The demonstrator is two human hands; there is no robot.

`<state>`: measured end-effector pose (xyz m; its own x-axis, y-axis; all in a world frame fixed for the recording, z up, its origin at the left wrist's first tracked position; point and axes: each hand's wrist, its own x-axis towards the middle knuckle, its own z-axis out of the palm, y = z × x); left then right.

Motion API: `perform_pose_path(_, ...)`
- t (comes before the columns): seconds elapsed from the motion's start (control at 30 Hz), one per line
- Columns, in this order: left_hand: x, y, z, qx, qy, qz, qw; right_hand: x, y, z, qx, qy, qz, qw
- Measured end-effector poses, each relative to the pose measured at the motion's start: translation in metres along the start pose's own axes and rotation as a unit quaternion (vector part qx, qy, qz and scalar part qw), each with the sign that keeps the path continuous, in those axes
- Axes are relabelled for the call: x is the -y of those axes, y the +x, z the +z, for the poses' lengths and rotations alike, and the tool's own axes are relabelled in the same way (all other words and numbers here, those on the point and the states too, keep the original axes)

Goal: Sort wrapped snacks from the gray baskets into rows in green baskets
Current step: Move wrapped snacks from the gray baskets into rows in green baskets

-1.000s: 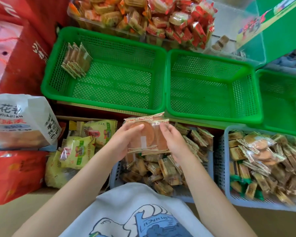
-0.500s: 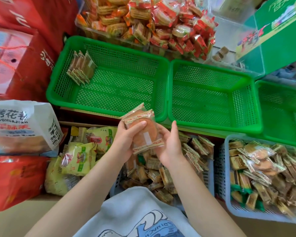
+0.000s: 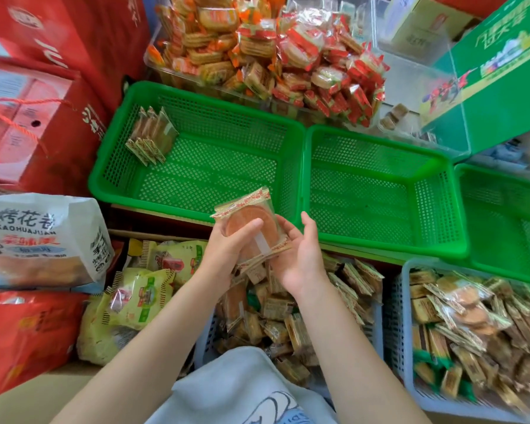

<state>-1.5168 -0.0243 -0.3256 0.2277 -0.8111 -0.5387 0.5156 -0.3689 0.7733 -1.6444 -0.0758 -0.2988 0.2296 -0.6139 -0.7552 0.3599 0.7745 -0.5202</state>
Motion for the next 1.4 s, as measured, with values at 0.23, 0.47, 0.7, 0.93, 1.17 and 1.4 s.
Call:
perform_pose_path(0.23, -0.061, 0.039, -0.045, 0.030, 0.171, -0.021, 0.985, 0.018, 0.032, 0.050, 0.140, -0.375, -0.019, 0.916)
perform_pose_path(0.47, -0.062, 0.062, -0.126, -0.192, 0.560, 0.173, 0.787, 0.017, 0.117, 0.114, 0.040, -0.401, -0.051, 0.914)
perform_pose_path(0.7, -0.023, 0.065, -0.169, -0.193, 0.685, 0.171, 0.682, 0.003, 0.208, 0.179, -0.048, -0.469, -0.078, 0.878)
perform_pose_path(0.93, -0.011, 0.073, -0.175, -0.218, 0.661, 0.201, 0.689, -0.032, 0.245, 0.239, -0.010, -0.562, -0.114, 0.819)
perform_pose_path(1.17, -0.010, 0.074, -0.173, -0.221, 0.646, 0.216, 0.698, -0.025, 0.238, 0.224, 0.029, -0.572, -0.097, 0.814)
perform_pose_path(1.4, -0.018, 0.066, -0.168, -0.202, 0.649, 0.192, 0.708, -0.010, 0.155, 0.175, 0.052, -0.560, -0.146, 0.814)
